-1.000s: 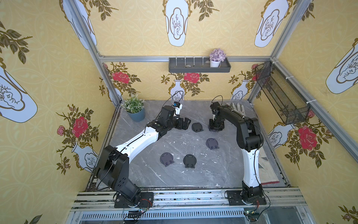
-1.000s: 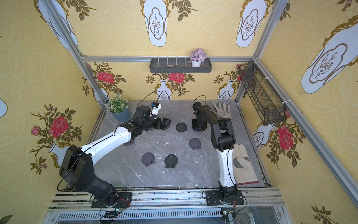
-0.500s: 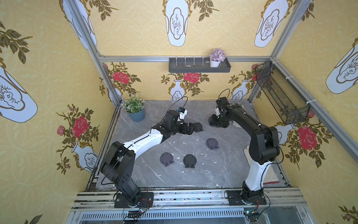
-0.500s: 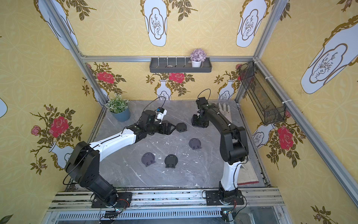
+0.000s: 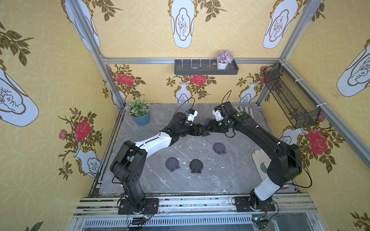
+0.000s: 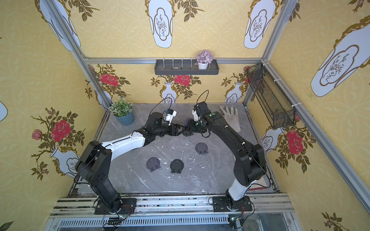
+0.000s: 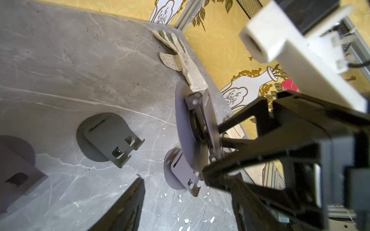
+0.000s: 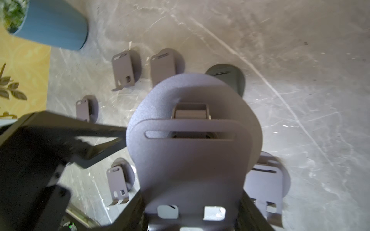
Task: Open the phone stand
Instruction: Pick up the phone stand at the center of the board, then open the phone stand.
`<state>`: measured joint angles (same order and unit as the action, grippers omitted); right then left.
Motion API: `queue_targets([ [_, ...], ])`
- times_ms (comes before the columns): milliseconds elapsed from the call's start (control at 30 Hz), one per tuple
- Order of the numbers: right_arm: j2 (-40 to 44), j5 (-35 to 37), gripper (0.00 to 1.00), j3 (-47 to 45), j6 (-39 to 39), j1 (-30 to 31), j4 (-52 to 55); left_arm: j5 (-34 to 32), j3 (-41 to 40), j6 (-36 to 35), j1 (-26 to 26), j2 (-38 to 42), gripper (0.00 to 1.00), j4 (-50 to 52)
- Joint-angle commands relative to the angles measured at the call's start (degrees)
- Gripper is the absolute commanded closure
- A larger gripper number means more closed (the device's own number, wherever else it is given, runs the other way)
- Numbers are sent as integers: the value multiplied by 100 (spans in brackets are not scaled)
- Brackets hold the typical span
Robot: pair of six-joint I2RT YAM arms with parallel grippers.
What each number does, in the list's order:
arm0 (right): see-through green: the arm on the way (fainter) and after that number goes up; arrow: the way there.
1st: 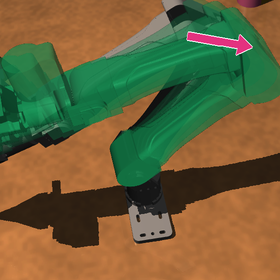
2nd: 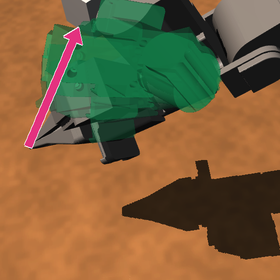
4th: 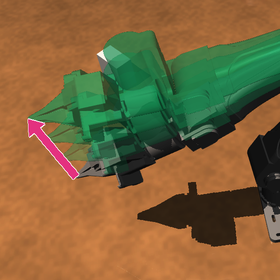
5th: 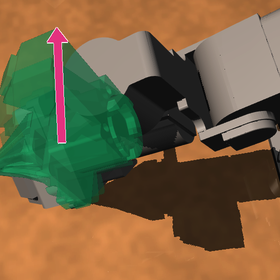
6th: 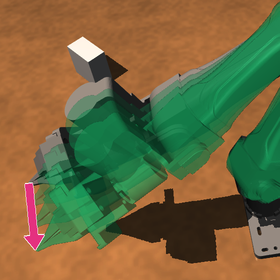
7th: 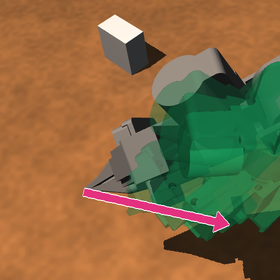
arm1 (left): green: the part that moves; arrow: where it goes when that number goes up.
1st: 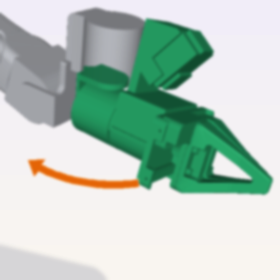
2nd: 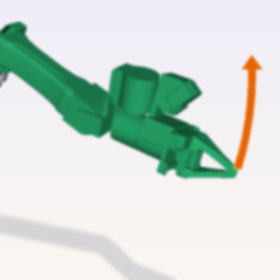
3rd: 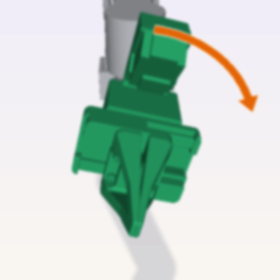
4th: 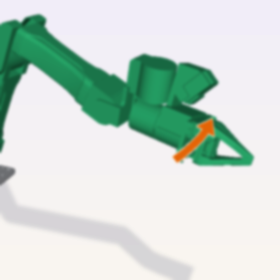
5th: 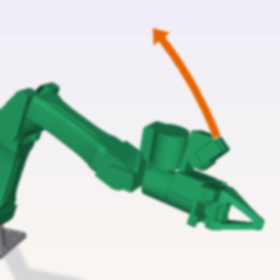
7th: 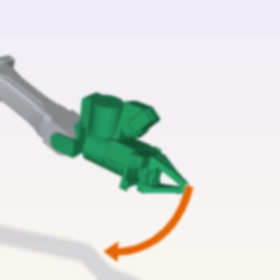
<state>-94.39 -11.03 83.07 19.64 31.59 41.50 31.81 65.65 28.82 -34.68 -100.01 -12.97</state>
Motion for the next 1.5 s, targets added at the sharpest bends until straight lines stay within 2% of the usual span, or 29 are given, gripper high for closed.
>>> queue_targets([
  [0, 172, 137, 68, -109, -10, 175, -73, -108, -42, 153, -1, -2, 38, -351],
  [100, 323, 217, 68, -177, -6, 274, -57, -165, -22, 159, -4, 1, 44, -332],
  [433, 505, 463, 68, -116, -164, 521, 58, -242, -9, 202, -4, -172, 49, -374],
  [567, 527, 545, 68, -20, -212, 611, 30, -59, -78, 310, -4, -271, 65, -547],
  [733, 319, 415, 71, 358, -236, 620, 86, 364, -205, 470, -5, -324, 97, -857],
  [767, 269, 397, 72, 436, -233, 620, 119, 406, -217, 480, -6, -311, 100, -890],
  [900, 136, 256, 74, 724, -254, 626, 260, 434, -254, 390, -6, -261, 100, -800],
  [1000, 31, 139, 74, 898, -267, 595, 430, 99, -72, -97, -7, -209, 100, -124],
  [1200, -95, -217, 75, 1165, -363, 480, 825, -1843, 181, -1170, -4, -33, 100, 1335],
  [1333, -212, -540, 74, 1294, -452, 347, 1054, -2875, -24, -1517, -4, 130, 100, 1483],
  [1467, -350, -734, 74, 1475, -578, 276, 1276, -3415, -415, -1667, -4, 369, 100, 1276],
])
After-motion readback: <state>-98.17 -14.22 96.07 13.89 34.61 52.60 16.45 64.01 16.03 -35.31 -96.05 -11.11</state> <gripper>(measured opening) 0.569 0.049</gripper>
